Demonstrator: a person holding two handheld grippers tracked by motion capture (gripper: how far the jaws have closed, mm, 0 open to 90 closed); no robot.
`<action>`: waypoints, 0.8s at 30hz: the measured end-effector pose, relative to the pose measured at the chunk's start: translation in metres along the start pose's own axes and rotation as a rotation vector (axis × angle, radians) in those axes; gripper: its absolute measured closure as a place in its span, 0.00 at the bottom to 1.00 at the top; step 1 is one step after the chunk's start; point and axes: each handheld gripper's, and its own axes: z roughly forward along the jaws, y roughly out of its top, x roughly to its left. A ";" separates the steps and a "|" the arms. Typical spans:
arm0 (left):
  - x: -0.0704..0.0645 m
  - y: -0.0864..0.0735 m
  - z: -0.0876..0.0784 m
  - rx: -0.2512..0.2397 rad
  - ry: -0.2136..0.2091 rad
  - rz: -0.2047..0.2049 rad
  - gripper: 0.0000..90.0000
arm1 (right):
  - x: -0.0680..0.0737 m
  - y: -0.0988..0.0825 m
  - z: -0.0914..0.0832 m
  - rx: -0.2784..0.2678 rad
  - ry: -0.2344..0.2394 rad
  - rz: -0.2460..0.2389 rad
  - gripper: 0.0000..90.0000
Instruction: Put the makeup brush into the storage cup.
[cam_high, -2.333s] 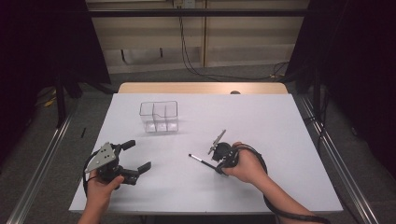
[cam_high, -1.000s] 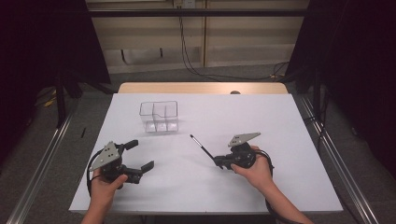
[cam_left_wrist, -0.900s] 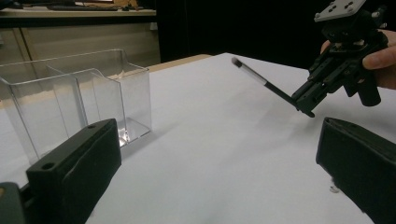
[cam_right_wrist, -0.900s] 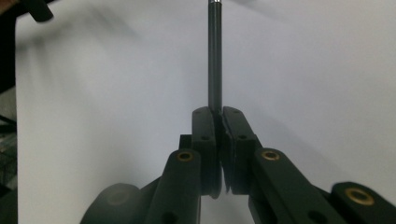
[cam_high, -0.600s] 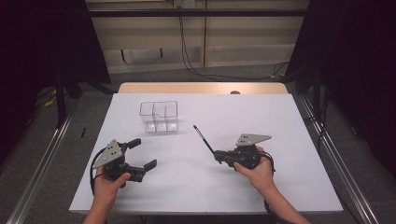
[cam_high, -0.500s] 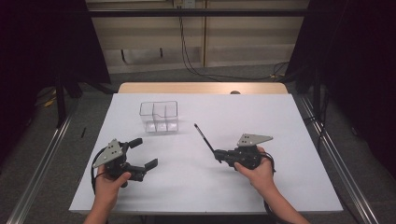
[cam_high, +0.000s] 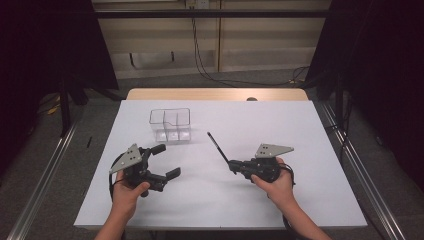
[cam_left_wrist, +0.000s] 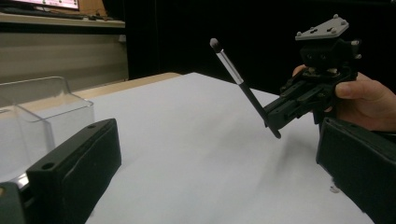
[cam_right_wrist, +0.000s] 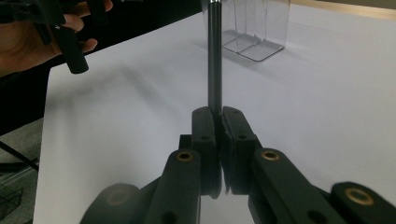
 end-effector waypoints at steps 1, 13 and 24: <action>0.000 0.001 0.002 0.000 -0.006 -0.004 0.00 | 0.000 0.000 0.000 0.000 0.000 0.000 0.94; -0.005 0.007 0.033 0.001 -0.067 -0.031 0.00 | 0.000 -0.001 0.001 -0.012 0.010 -0.004 0.94; -0.011 0.009 0.060 0.020 -0.105 -0.052 0.00 | 0.002 0.000 0.002 -0.015 0.023 -0.012 0.94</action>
